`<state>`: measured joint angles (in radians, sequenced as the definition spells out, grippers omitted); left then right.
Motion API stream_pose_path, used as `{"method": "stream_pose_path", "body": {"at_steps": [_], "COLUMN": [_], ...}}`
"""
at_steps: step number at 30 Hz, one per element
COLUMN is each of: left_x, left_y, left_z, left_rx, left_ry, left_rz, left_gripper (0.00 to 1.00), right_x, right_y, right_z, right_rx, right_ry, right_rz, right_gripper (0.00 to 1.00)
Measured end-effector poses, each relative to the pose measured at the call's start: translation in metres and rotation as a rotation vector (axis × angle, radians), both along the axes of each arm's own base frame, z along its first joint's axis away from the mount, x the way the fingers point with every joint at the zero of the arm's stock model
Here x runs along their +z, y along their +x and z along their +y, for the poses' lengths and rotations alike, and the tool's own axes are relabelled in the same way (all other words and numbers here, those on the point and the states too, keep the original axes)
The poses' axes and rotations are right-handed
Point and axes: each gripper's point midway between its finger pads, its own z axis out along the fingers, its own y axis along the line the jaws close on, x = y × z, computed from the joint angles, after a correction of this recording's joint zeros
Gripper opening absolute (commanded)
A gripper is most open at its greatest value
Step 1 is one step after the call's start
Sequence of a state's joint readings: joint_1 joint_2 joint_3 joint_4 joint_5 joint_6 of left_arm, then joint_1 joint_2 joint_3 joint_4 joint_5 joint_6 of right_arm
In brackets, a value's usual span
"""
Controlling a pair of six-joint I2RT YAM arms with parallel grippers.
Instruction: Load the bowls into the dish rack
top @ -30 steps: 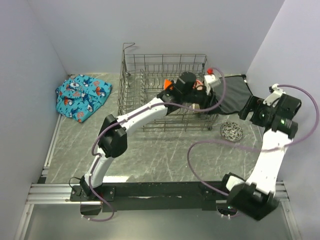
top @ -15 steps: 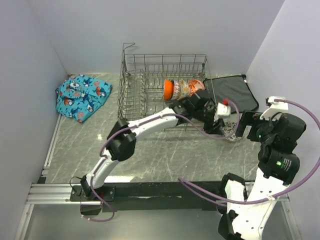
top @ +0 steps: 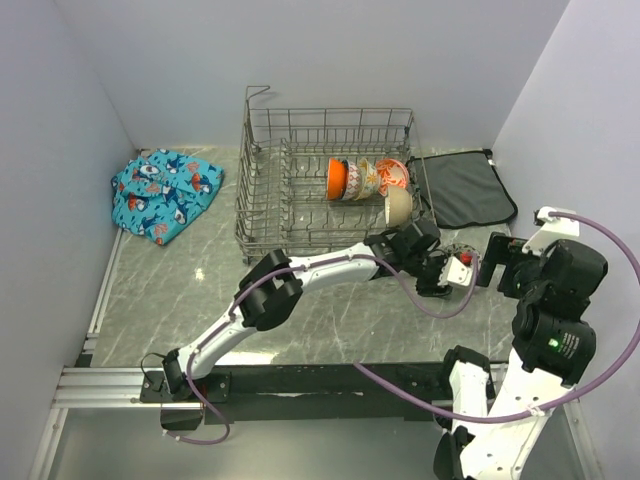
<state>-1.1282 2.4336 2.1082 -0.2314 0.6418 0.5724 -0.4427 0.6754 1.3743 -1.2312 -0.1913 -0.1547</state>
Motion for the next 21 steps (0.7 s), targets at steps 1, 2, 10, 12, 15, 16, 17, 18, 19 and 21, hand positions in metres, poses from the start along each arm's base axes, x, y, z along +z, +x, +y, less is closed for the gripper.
{"method": "stream_pose_path", "body": {"at_steps": [1,2,10,12,15,16,17,18,19,21], "left_x": [0.001,0.002,-0.007,-0.015,-0.032,-0.036,-0.04,-0.043,-0.044,-0.045], "left_y": [0.004,0.008,0.029,0.031,0.034,0.035,0.036,0.038,0.039,0.042], "left_z": [-0.003,-0.005,-0.021,-0.023,-0.023,-0.023,-0.024,-0.025,-0.026,-0.028], "left_rx": [0.009,0.017,0.043,0.043,0.05,0.052,0.056,0.06,0.062,0.066], "left_ry": [-0.015,-0.027,-0.078,-0.074,-0.052,-0.048,-0.045,-0.048,-0.052,-0.064], "left_rz": [-0.016,-0.029,-0.098,-0.105,-0.112,-0.115,-0.118,-0.125,-0.13,-0.145], "left_gripper": [0.53,0.54,0.52,0.52,0.52,0.52,0.52,0.52,0.52,0.52], "right_x": [-0.002,-0.004,-0.016,-0.016,-0.017,-0.018,-0.018,-0.018,-0.018,-0.018], "right_y": [-0.001,-0.001,0.003,0.006,0.01,0.011,0.011,0.012,0.012,0.012], "right_z": [0.0,-0.001,-0.004,-0.005,-0.006,-0.006,-0.006,-0.006,-0.006,-0.006], "right_rx": [-0.002,-0.005,-0.009,-0.005,0.002,0.003,0.004,0.004,0.005,0.004], "right_ry": [0.001,0.003,0.012,0.011,0.014,0.014,0.014,0.013,0.013,0.012], "right_rz": [0.006,0.013,0.055,0.06,0.069,0.073,0.075,0.076,0.076,0.077], "right_gripper": [1.0,1.0,1.0,1.0,1.0,1.0,1.0,1.0,1.0,1.0]}}
